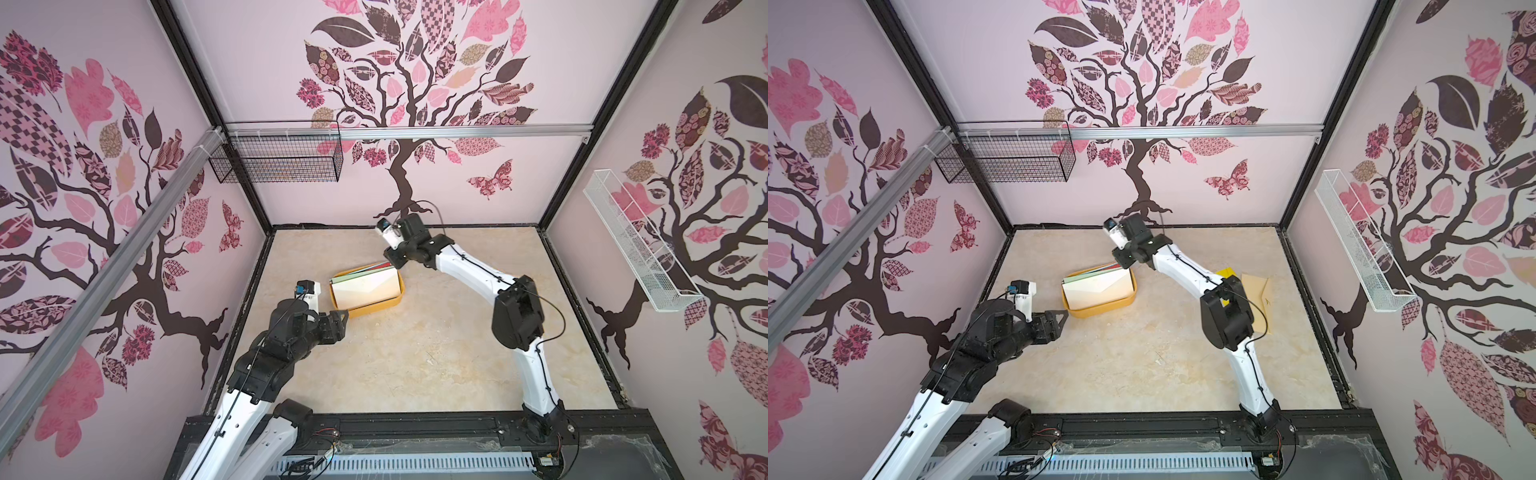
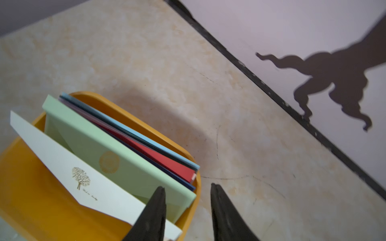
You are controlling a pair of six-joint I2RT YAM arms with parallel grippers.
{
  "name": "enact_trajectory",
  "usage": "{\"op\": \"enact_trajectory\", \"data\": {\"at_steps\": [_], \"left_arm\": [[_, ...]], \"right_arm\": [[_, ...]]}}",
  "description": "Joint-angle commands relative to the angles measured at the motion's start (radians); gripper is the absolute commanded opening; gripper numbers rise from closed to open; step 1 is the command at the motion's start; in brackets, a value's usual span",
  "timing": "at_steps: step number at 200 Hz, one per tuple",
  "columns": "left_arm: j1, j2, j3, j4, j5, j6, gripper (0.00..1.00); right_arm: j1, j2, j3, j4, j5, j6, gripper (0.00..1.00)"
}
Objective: Put the sealed envelopes into the storage box
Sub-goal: Place the envelope in the storage box, then move the envelope to the center of the board.
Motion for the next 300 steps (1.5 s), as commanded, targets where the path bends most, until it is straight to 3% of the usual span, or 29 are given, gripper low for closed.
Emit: {"op": "enact_trajectory", "data": {"at_steps": [1, 27, 58, 80, 176, 265, 300], "left_arm": [[0.005, 0.002, -0.014, 0.018, 0.021, 0.008, 0.71], [0.004, 0.019, -0.013, 0.021, 0.041, 0.007, 0.71], [0.004, 0.026, -0.015, 0.025, 0.06, 0.007, 0.71], [0.003, 0.024, -0.015, 0.026, 0.068, 0.009, 0.71], [0.002, 0.025, -0.018, 0.034, 0.09, 0.015, 0.71], [0.002, 0.036, -0.018, 0.034, 0.093, 0.016, 0.72], [0.002, 0.037, -0.018, 0.033, 0.091, 0.017, 0.72]], "right_arm": [[-0.159, -0.225, -0.143, -0.012, -0.037, 0.33, 0.4], [-0.334, -0.341, -0.339, -0.049, -0.042, 0.452, 0.4], [-0.522, -0.391, -0.463, -0.118, 0.021, 0.532, 0.38], [-0.598, -0.366, -0.495, -0.134, 0.03, 0.553, 0.39], [-0.602, -0.072, -0.361, -0.29, 0.046, 0.524, 0.35], [-0.617, -0.007, -0.355, -0.309, 0.182, 0.516, 0.42], [-0.625, 0.022, -0.377, -0.3, 0.142, 0.514, 0.43]]}}
